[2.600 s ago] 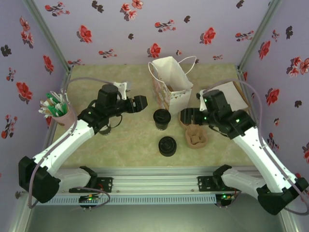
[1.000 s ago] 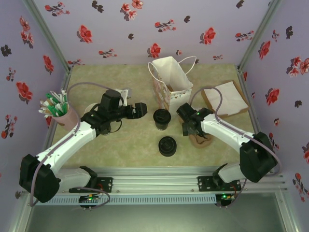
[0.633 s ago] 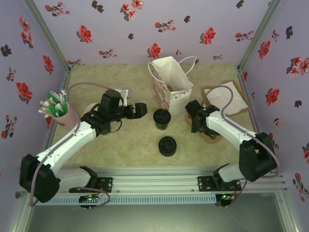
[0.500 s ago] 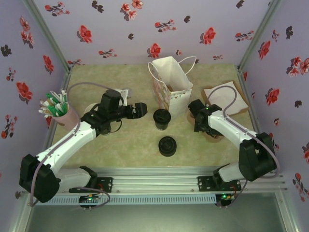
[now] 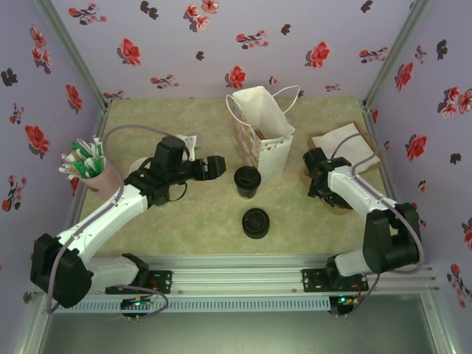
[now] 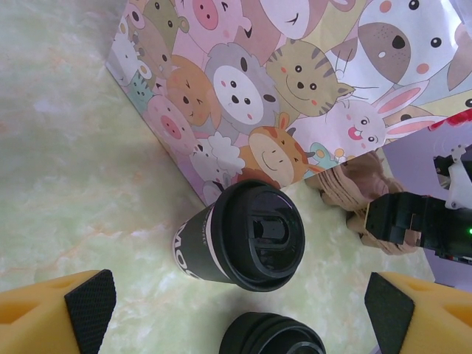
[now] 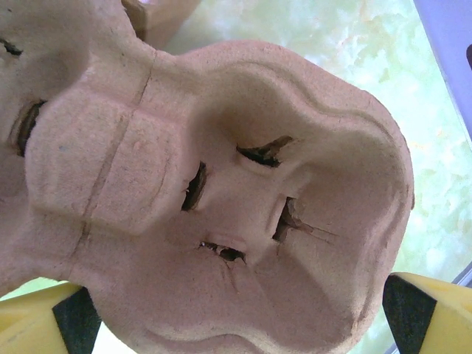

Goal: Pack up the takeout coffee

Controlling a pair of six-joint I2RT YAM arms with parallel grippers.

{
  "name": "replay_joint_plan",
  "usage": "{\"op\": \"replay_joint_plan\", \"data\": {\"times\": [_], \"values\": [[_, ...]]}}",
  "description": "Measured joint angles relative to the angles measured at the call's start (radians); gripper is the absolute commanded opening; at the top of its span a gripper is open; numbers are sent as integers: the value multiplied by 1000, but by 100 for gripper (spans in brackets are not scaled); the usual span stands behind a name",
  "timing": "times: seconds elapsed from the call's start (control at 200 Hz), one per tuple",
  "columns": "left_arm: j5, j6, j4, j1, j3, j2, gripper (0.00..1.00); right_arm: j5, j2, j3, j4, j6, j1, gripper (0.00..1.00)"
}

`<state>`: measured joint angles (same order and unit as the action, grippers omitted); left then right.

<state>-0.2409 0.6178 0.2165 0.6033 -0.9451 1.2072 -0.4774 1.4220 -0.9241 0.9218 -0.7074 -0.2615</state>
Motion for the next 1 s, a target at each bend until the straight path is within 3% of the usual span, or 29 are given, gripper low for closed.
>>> {"op": "replay_joint_plan", "data": {"times": [0.51,0.735,1.0], "values": [[-6,0,-7,0,0,5,92,60,131,-112,-67,40,127,99],[-6,1,-26,0,2,11,90,106,62,-124,-75,58,130,99],[-43,35,-62,-13,19,118,61,194,-246,-126,-16,119,70,99]]}}
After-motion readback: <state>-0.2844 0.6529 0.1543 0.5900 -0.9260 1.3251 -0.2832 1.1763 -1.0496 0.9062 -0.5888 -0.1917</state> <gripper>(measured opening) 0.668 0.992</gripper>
